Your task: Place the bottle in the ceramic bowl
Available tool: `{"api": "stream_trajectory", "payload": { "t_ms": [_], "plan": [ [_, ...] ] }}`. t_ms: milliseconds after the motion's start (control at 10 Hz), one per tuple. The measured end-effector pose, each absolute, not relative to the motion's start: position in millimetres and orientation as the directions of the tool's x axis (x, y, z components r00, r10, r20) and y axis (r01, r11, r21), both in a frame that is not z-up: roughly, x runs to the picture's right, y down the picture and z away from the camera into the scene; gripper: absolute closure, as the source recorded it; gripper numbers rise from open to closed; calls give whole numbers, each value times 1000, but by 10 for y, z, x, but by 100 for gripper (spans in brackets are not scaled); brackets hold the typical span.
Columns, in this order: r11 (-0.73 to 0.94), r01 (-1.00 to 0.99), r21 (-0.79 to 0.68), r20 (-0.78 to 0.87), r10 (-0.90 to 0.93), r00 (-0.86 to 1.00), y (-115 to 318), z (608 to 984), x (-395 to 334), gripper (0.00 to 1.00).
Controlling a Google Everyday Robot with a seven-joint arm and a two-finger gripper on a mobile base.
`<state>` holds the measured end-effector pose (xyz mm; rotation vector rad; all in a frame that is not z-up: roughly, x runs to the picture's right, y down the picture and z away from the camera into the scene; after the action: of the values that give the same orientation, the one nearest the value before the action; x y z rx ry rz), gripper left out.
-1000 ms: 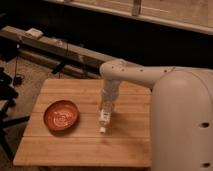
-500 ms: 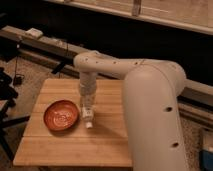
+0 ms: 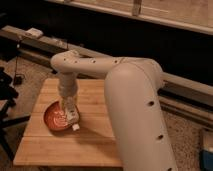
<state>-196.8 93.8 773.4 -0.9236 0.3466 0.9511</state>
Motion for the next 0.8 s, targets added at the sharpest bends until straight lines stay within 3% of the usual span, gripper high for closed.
{"api": "stream_trajectory", "payload": {
  "t_ms": [300, 800],
  "plan": [
    [264, -792, -550, -596, 540, 594, 945, 7898, -2070, 74],
    [349, -755, -556, -549, 528, 648, 853, 8145, -2451, 24]
  ]
}}
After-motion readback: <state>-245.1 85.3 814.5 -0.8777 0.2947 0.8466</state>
